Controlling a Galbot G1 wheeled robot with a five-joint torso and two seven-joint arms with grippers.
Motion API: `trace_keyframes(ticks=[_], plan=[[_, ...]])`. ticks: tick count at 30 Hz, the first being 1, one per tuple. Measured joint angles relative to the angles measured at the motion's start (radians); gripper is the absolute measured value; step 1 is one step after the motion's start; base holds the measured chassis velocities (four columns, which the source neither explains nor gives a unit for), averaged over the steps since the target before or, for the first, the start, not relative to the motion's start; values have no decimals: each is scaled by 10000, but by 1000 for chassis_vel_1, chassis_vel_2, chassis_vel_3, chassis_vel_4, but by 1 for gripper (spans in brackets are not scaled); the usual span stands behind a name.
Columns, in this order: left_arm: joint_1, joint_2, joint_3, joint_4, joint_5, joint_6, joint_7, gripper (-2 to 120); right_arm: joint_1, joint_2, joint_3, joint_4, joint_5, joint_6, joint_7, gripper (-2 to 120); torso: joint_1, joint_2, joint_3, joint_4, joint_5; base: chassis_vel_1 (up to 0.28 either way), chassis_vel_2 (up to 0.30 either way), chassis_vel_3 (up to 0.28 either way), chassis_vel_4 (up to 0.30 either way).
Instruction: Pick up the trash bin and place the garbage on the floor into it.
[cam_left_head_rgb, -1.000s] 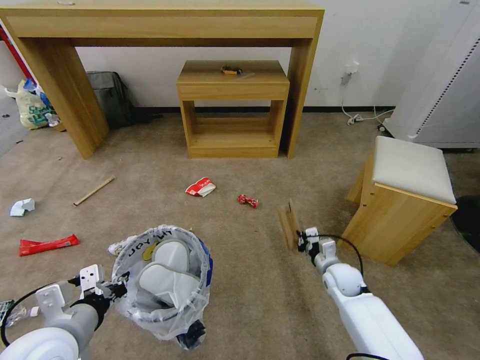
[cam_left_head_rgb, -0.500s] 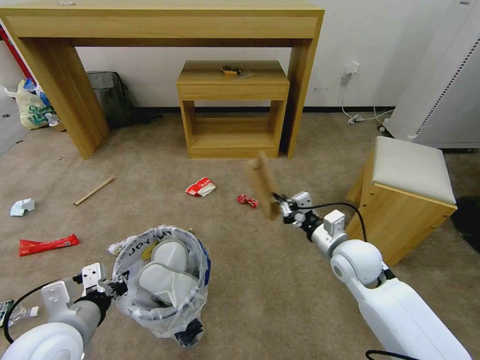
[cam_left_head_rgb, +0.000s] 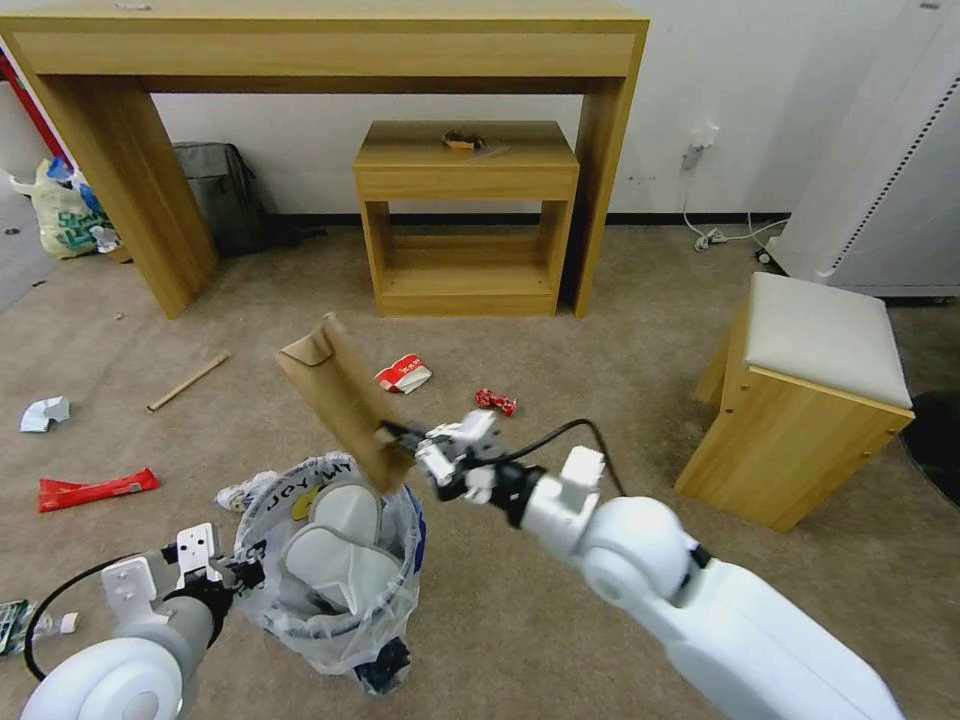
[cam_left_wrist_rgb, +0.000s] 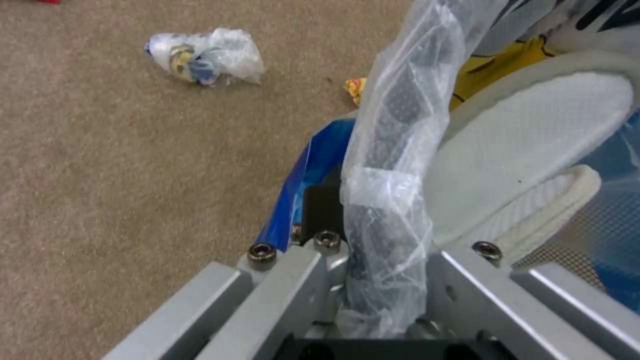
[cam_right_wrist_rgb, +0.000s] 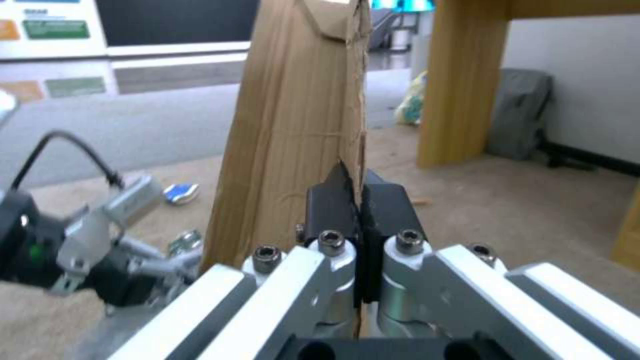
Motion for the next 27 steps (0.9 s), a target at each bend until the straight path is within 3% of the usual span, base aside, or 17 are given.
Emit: trace_keyframes(ticks=[10,21,27], plan=[[-47,-40,101,-9,38,0,-52,0,-90,460,-913,-969,-924,267,9,1,0,-1,0,-2,1,0,0,0,0],[-228,-4,138,38,-63,0,-63,0,-395,619,-952,-1291,-1284,396,246,41,0,0,0,-3,0,0,0,0,0],[-304,-4,53,149,-209,0,-71,0,-506,684,-468,-980,-1077,259,579,65,1,0,0,-1,1,0,0,0,0]])
